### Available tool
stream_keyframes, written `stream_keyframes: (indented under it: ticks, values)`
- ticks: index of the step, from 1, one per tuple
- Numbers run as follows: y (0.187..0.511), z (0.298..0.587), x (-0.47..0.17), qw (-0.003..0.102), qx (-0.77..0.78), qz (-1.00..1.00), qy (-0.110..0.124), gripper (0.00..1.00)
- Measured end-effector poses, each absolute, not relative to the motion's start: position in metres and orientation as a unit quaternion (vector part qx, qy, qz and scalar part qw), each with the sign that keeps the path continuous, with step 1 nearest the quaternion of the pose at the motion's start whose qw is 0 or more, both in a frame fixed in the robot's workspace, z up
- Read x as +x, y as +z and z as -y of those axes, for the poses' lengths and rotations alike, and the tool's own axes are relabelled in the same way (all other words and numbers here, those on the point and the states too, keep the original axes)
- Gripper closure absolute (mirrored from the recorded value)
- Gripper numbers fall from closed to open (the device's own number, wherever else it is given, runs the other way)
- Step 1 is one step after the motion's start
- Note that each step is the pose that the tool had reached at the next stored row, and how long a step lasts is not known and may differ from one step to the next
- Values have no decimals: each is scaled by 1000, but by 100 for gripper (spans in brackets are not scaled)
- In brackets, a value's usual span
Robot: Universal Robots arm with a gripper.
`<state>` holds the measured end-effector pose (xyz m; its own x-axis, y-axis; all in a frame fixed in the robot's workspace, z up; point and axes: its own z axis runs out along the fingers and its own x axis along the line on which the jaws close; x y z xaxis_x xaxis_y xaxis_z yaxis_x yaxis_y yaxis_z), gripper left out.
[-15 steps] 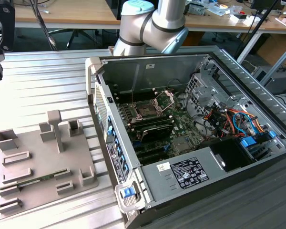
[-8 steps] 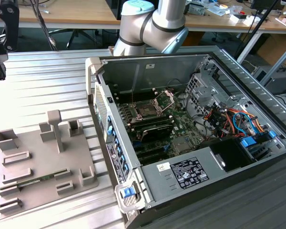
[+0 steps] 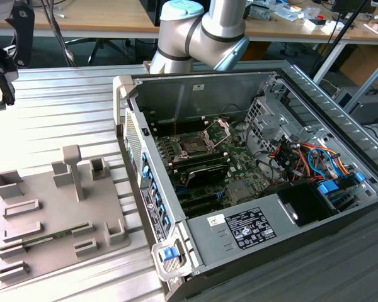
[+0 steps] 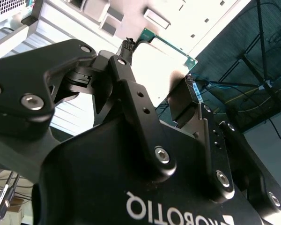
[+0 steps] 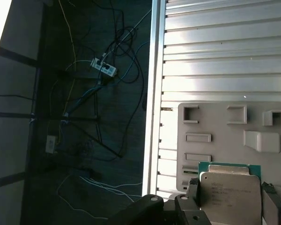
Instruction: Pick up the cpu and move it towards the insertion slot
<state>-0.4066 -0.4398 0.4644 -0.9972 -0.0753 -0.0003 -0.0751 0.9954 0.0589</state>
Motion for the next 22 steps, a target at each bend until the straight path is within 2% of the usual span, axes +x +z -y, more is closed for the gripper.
stream_keyframes:
  ticks: [22]
  values:
    - [464,440,-396,1,38,999,-29,45]
